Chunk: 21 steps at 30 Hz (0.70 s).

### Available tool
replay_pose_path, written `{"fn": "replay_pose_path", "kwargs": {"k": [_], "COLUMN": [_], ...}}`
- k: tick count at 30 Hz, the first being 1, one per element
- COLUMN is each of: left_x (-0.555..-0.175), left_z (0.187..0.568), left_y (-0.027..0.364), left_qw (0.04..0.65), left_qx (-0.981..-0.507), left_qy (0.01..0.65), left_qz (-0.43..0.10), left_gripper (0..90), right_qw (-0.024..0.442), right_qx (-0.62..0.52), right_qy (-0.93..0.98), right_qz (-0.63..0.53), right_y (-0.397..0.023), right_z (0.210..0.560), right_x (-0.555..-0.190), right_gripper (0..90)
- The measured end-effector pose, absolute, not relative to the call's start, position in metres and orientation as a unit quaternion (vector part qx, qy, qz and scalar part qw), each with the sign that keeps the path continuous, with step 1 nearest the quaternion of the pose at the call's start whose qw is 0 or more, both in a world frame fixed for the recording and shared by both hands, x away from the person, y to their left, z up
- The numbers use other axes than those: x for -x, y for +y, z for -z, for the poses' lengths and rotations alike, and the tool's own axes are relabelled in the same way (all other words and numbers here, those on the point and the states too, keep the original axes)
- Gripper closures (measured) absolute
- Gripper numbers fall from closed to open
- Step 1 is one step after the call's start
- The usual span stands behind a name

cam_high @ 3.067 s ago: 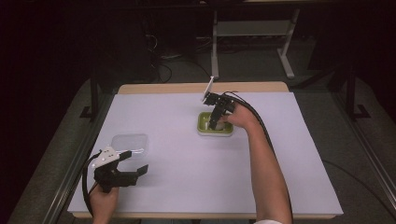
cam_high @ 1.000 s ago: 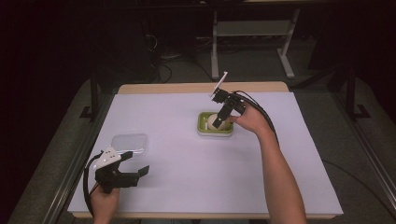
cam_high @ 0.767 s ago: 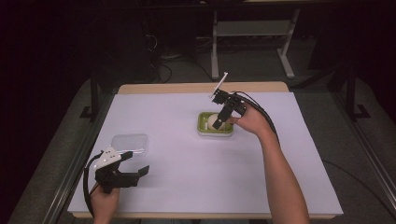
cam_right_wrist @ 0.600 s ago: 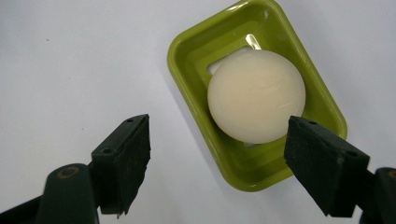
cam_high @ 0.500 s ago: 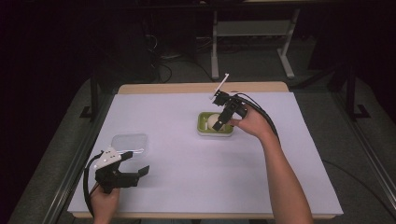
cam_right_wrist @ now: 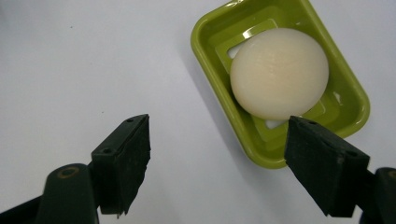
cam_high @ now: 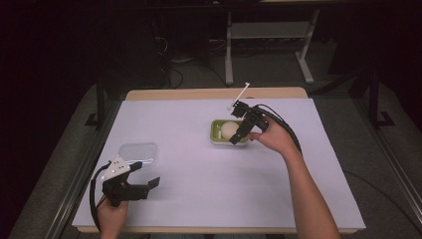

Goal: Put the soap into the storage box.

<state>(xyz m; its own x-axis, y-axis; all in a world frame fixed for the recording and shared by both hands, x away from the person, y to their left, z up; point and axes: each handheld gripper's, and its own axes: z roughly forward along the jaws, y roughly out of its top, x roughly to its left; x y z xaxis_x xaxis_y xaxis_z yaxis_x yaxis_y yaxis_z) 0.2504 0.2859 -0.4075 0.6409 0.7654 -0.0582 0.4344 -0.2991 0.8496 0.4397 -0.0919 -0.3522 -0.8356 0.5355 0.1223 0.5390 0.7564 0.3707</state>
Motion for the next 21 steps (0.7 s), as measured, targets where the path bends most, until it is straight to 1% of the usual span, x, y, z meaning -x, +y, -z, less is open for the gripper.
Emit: {"fn": "replay_pose_path", "kwargs": {"k": [4,21], "left_x": [-0.250,-0.250], "left_z": [0.408,0.408], "left_y": [0.285,0.284], "left_qw": [0.455,0.455], "left_qx": [-0.782,-0.782], "left_qy": [0.384,0.385], "left_qz": [-0.181,-0.182], "left_gripper": [13.1,13.0], "right_qw": [-0.005,-0.005], "right_qx": [0.285,0.280], "right_qy": [-0.936,-0.934], "right_qz": [0.205,0.222], "right_y": [-0.095,-0.106], "right_z": [0.352,0.351], "right_x": [-0.433,-0.409], "right_gripper": [22.0,21.8]}}
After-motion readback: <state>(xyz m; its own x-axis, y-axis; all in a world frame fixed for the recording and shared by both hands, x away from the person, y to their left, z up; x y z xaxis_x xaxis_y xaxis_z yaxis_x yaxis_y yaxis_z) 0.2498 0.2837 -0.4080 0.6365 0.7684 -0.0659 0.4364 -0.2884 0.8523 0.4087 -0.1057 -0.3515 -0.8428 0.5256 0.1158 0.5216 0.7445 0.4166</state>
